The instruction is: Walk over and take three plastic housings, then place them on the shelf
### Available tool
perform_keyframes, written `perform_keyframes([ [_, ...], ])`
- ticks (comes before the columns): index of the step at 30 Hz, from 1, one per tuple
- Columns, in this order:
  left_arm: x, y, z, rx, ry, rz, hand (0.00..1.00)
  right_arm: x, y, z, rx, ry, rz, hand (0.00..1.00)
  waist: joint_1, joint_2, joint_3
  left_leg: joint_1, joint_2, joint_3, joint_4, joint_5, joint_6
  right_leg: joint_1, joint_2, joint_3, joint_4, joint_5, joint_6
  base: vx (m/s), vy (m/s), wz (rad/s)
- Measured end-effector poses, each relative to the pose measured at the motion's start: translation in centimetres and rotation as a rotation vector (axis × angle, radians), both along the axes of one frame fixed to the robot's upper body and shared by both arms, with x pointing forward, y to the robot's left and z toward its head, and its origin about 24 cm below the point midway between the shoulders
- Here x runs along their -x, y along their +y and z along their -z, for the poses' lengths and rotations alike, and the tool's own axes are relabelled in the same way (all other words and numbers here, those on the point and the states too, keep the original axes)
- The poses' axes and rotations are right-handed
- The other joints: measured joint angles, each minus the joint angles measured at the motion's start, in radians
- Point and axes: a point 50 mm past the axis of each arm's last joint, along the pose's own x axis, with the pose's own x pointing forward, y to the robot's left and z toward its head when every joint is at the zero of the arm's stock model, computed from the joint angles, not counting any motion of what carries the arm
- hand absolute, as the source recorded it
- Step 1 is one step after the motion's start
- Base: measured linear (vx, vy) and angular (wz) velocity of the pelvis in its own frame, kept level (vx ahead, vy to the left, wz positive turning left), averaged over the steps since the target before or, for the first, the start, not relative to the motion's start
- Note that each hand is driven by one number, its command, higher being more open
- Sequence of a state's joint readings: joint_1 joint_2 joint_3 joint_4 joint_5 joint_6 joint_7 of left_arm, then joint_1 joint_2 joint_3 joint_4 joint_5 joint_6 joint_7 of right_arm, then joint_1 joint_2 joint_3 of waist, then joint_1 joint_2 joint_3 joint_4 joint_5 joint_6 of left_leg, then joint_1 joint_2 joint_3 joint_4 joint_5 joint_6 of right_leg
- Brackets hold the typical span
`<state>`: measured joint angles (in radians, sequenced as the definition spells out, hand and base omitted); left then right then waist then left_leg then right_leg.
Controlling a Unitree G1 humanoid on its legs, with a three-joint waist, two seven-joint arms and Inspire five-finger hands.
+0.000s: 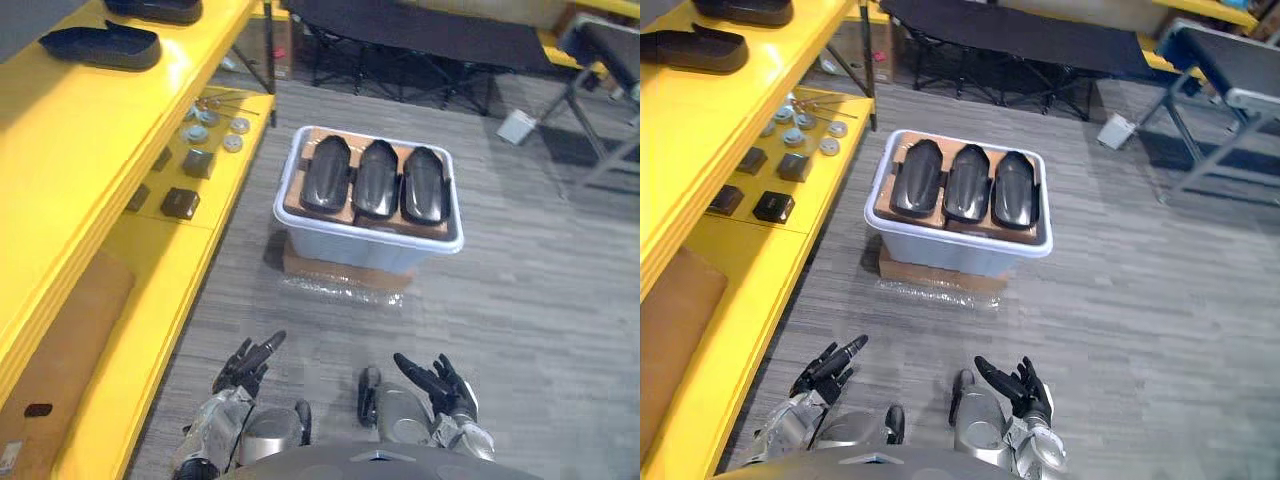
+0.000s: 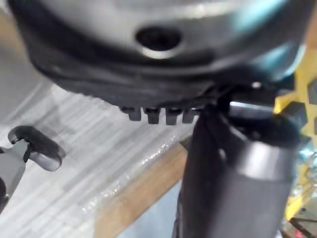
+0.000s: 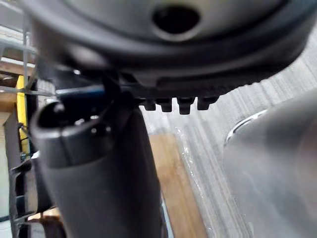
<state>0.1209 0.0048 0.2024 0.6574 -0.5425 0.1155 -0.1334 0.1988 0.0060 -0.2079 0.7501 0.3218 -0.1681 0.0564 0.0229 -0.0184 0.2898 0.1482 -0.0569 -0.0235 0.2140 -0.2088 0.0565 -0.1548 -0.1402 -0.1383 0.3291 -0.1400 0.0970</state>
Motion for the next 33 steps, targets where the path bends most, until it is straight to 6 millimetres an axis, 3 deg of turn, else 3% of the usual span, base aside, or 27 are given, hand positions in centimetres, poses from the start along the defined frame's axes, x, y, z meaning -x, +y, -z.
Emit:
perform_keyframes([
  [1,0.2,-0.1,0.1,0.005,0.002,-0.003,1.0,0.2,0.1,0.0,-0.004,-0.001,0.002,1.0,0.001,-0.007,-0.014,0.0,0.0,-0.006,0.012,-0.017,-0.008,0.0,-0.001,-0.003,0.0,0.003,0.002,0.37,-0.254,0.33],
  [2,0.7,-0.3,0.2,0.01,0.015,-0.007,1.0,0.3,0.6,-0.1,-0.016,-0.01,0.01,1.0,0.007,-0.018,-0.041,-0.001,0.003,-0.014,0.037,-0.058,-0.041,0.007,0.0,-0.024,0.001,0.002,0.0,0.28,-0.215,0.11],
  [4,1.0,-0.2,0.3,0.01,0.02,-0.017,1.0,0.0,1.0,-0.4,-0.021,-0.035,0.018,1.0,0.004,-0.021,-0.055,-0.003,0.011,-0.011,0.075,-0.121,-0.071,0.033,0.006,-0.049,-0.004,0.01,-0.012,0.38,-0.308,-0.01],
  [5,1.3,-0.7,0.5,0.029,0.034,-0.036,1.0,-0.3,0.5,-0.8,-0.006,-0.053,0.018,1.0,0.005,0.008,-0.055,-0.003,0.052,0.008,0.144,-0.174,-0.102,0.053,0.031,-0.076,-0.001,0.042,-0.049,0.33,-0.265,-0.11],
  [6,1.6,-1.1,0.6,0.045,0.045,-0.053,1.0,-0.4,0.2,-1.0,0.006,-0.06,0.018,1.0,0.01,0.025,-0.053,-0.016,0.073,0.029,0.209,-0.175,-0.106,0.067,0.048,-0.078,-0.001,0.03,-0.066,0.31,-0.247,-0.02],
  [7,1.6,-1.3,0.6,0.062,0.039,-0.064,1.0,-0.4,-0.2,-1.2,0.022,-0.066,0.038,1.0,-0.001,0.042,-0.057,-0.09,0.11,0.073,0.383,-0.153,-0.124,0.094,0.07,-0.085,-0.02,0.018,-0.088,0.33,-0.238,0.0],
  [8,1.8,-1.3,0.6,0.062,0.035,-0.064,1.0,-0.5,-0.6,-1.5,0.037,-0.072,0.057,1.0,0.006,0.044,-0.058,-0.155,0.148,0.097,0.509,-0.144,-0.133,0.132,0.084,-0.089,-0.055,0.015,-0.098,0.33,-0.232,-0.01],
  [9,1.8,-1.2,0.6,0.059,0.034,-0.065,1.0,-0.6,-0.7,-1.5,0.043,-0.074,0.061,1.0,0.006,0.044,-0.058,-0.162,0.165,0.112,0.515,-0.15,-0.133,0.154,0.084,-0.089,-0.067,0.018,-0.097,0.35,-0.207,-0.11],
  [12,1.8,-1.2,0.5,0.04,0.027,-0.03,1.0,-0.7,-2.1,-2.3,0.088,-0.097,0.102,1.0,-0.005,0.042,-0.057,-0.16,0.205,0.162,0.279,-0.132,-0.145,0.248,0.065,-0.09,-0.122,0.022,-0.097,0.32,-0.122,-0.08],
  [13,1.3,-1.5,0.3,0.03,0.01,0.0,1.0,-1.0,-2.8,-3.0,0.12,-0.13,0.106,1.0,-0.017,0.046,-0.055,-0.163,0.204,0.166,0.137,-0.04,-0.142,0.261,0.06,-0.095,-0.13,0.021,-0.091,0.27,-0.005,0.06],
  [14,1.0,-1.8,0.2,0.013,0.004,0.034,1.0,-1.2,-3.6,-4.0,0.157,-0.172,0.107,1.0,-0.033,0.06,-0.052,-0.182,0.214,0.151,0.055,0.132,-0.159,0.276,0.073,-0.098,-0.136,0.01,-0.073,0.31,0.019,-0.04],
  [16,0.7,-1.3,0.0,-0.017,-0.002,0.066,1.0,-1.2,-3.5,-4.7,0.168,-0.204,0.105,1.0,-0.031,0.036,-0.054,-0.165,0.199,0.16,0.033,0.135,-0.167,0.275,0.064,-0.074,-0.138,0.006,-0.064,0.21,0.057,-0.13],
  [19,0.2,0.3,-0.5,-0.094,-0.024,0.133,1.0,-1.3,-3.4,-6.4,0.212,-0.271,0.066,1.0,-0.057,-0.028,-0.049,-0.123,0.163,0.181,-0.099,0.181,-0.154,0.248,0.023,-0.066,-0.144,-0.003,-0.05,0.13,0.093,-0.05],
  [21,0.6,0.7,-0.3,-0.126,0.005,0.178,1.0,-0.9,-3.8,-7.1,0.23,-0.292,0.068,1.0,-0.057,-0.039,-0.052,-0.104,0.156,0.2,-0.117,0.182,-0.153,0.251,0.018,-0.044,-0.155,0.001,-0.043,0.09,0.062,-0.25],
  [25,1.9,1.4,0.1,-0.14,0.048,0.181,1.0,-0.7,-5.2,-8.1,0.277,-0.322,0.104,1.0,-0.067,-0.036,-0.054,-0.066,0.15,0.226,-0.146,0.18,-0.151,0.273,0.015,-0.017,-0.179,0.013,-0.026,0.06,0.04,-0.18],
  [29,3.6,1.7,0.6,-0.142,0.091,0.18,1.0,-1.6,-8.8,-10.5,0.427,-0.361,0.184,1.0,-0.083,-0.033,-0.056,-0.057,0.154,0.24,-0.154,0.18,-0.15,0.277,0.019,0.005,-0.194,0.029,-0.013,-0.03,0.005,-0.1],
  [33,3.7,1.7,0.6,-0.155,0.095,0.212,1.0,-2.7,-12.1,-12.3,0.516,-0.357,0.239,1.0,-0.081,-0.029,-0.058,-0.068,0.152,0.238,-0.157,0.183,-0.146,0.276,0.02,0.009,-0.214,0.049,-0.011,-0.09,0.011,-0.06],
])
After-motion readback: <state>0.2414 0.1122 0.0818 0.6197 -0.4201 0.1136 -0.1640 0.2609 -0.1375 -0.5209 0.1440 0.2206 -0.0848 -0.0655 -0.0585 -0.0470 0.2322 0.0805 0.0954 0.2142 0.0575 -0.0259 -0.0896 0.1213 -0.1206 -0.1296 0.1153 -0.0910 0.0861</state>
